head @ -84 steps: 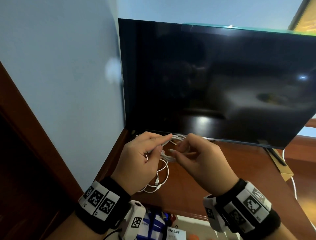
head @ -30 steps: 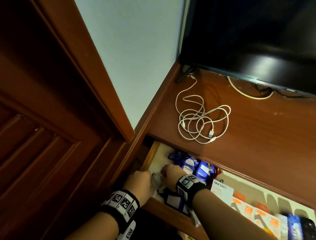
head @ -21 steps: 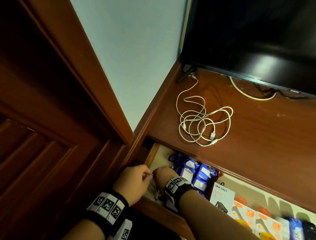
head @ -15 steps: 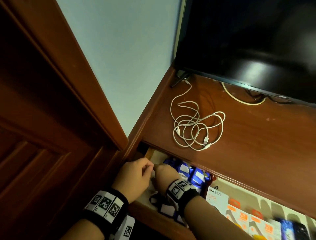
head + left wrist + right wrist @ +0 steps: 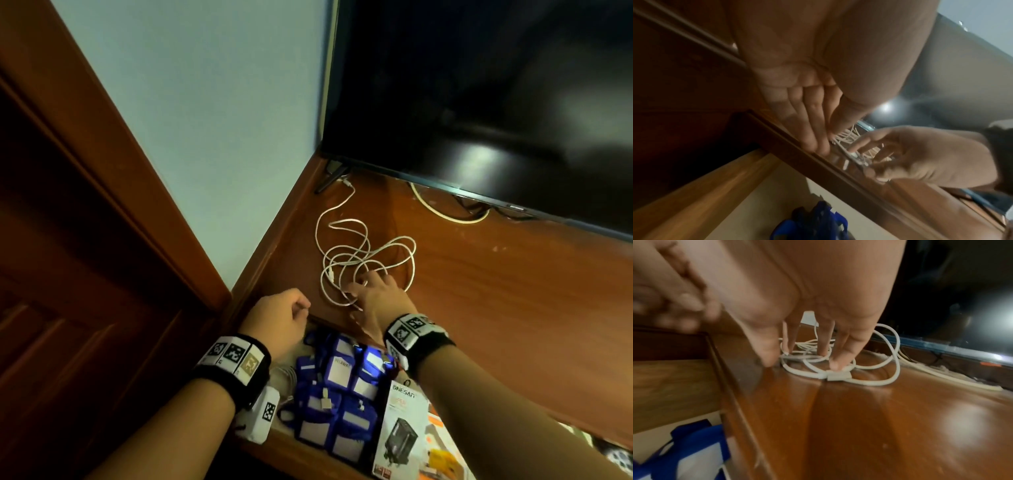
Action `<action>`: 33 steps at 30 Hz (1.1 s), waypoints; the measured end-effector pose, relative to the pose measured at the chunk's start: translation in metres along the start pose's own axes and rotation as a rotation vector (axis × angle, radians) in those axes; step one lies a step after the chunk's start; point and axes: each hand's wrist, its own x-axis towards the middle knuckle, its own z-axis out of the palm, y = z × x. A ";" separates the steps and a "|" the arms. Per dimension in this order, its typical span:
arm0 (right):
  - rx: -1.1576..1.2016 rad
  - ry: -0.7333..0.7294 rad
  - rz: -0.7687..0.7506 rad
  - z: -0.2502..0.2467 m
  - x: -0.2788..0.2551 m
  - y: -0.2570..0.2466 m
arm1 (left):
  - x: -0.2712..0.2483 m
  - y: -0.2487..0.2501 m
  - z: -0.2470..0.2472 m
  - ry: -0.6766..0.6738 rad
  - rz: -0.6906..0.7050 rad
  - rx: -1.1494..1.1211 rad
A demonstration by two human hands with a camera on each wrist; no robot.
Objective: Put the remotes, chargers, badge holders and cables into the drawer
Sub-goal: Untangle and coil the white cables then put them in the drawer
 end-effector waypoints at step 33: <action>0.840 0.744 0.015 -0.171 -0.093 0.039 | -0.023 0.099 -0.044 0.183 0.012 0.033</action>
